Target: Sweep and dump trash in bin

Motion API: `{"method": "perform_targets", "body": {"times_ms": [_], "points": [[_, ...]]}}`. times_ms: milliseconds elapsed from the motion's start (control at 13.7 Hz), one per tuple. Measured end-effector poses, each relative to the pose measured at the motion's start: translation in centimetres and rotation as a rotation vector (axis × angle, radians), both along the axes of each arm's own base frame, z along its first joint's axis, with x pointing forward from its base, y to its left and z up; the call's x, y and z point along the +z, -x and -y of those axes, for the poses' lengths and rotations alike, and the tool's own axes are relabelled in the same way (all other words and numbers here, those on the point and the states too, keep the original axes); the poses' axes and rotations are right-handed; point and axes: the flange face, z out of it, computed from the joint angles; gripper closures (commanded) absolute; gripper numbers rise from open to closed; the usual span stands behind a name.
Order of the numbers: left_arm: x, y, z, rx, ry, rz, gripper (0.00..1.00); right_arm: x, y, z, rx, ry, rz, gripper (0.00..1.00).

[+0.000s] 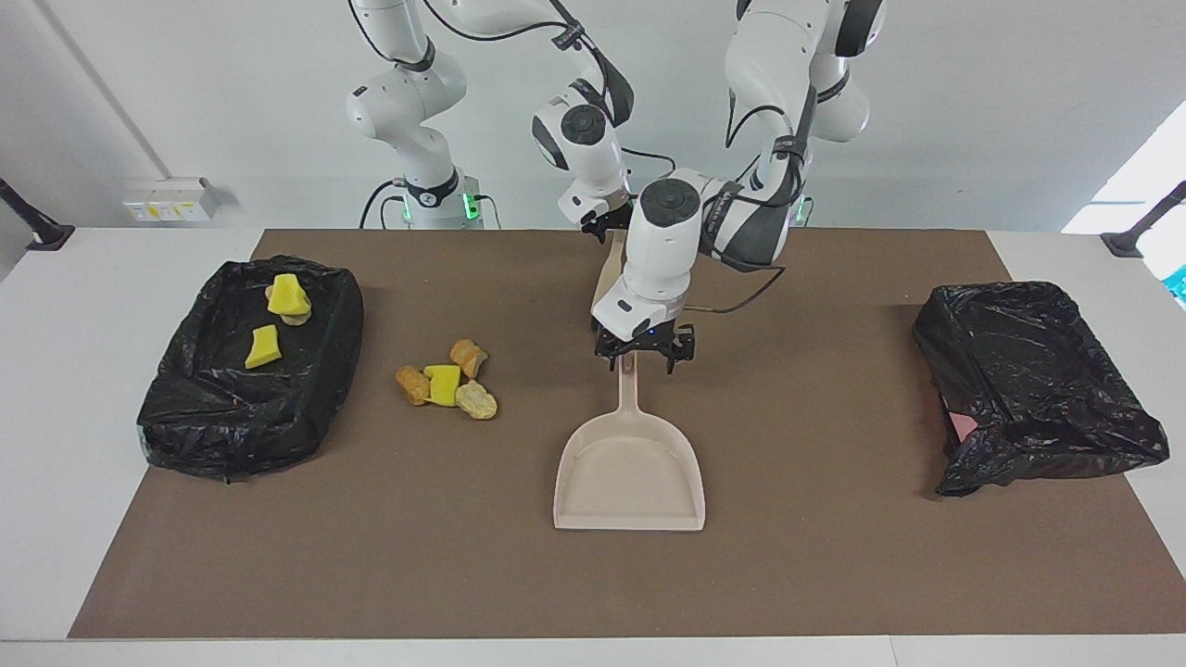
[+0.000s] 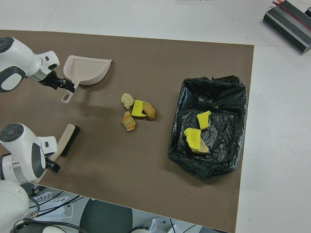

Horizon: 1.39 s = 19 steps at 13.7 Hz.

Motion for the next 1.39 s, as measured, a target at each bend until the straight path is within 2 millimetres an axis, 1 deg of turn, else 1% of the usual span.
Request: {"method": "perform_targets", "body": {"times_ms": [146, 219, 292, 365, 438, 511, 584, 657, 731, 804, 877, 950, 1023, 1242, 1388], "points": [[-2.0, 0.0, 1.4, -0.002, -0.006, -0.002, 0.01, 0.0, 0.0, 0.0, 0.0, 0.0, 0.0, 0.0], [-2.5, 0.0, 1.7, -0.004, -0.008, -0.002, 0.46, 0.0, 0.0, 0.0, 0.0, -0.001, 0.001, 0.0], [-2.6, -0.2, 1.8, -0.007, -0.013, 0.003, 0.59, 0.1, 0.0, 0.0, 0.0, -0.001, 0.001, 0.0], [-2.5, -0.4, 1.7, -0.018, -0.023, 0.023, 0.59, 0.2, 0.0, 0.0, 0.001, -0.001, 0.0, 0.05], [-2.2, -0.7, 1.6, -0.029, -0.031, 0.048, 0.59, 0.3, 0.1, 0.0, 0.004, 0.0, -0.002, 0.16], [-1.9, -0.9, 1.7, -0.033, -0.03, 0.062, 0.59, 0.6, 0.1, 0.0, 0.004, -0.003, 0.0, 0.34], [-1.7, -1.0, 1.6, -0.034, -0.03, 0.069, 0.59, 0.8, 0.2, 0.0, 0.006, -0.005, 0.002, 0.6], [-1.6, -1.1, 1.5, -0.034, -0.029, 0.072, 0.59, 0.9, 0.2, 0.1, 0.008, -0.004, 0.001, 0.83], [-1.5, -1.1, 1.5, -0.033, -0.028, 0.073, 0.59, 0.9, 0.2, 0.1, 0.009, -0.003, -0.001, 0.97], [-1.3, -1.2, 1.5, -0.033, -0.028, 0.075, 0.59, 0.8, 0.3, 0.1, 0.01, -0.001, -0.003, 1.0], [-1.1, -1.2, 1.4, -0.032, -0.026, 0.077, 0.62, 0.8, 0.3, 0.2, 0.012, 0.002, -0.007, 1.0], [-0.8, -1.2, 1.3, -0.03, -0.026, 0.077, 0.88, 0.7, 0.4, 0.2, 0.014, 0.006, -0.013, 1.0], [-0.7, -1.2, 1.3, -0.03, -0.028, 0.075, 1.0, 0.6, 0.5, 0.3, 0.017, 0.012, -0.018, 1.0], [-0.6, -1.1, 1.1, -0.029, -0.038, 0.062, 1.0, 0.5, 0.5, 0.7, 0.052, 0.043, -0.017, 1.0], [-0.6, -1.1, 1.0, -0.028, -0.041, 0.059, 1.0, 0.9, 0.3, 1.2, 0.086, 0.076, -0.009, 1.0]]}}
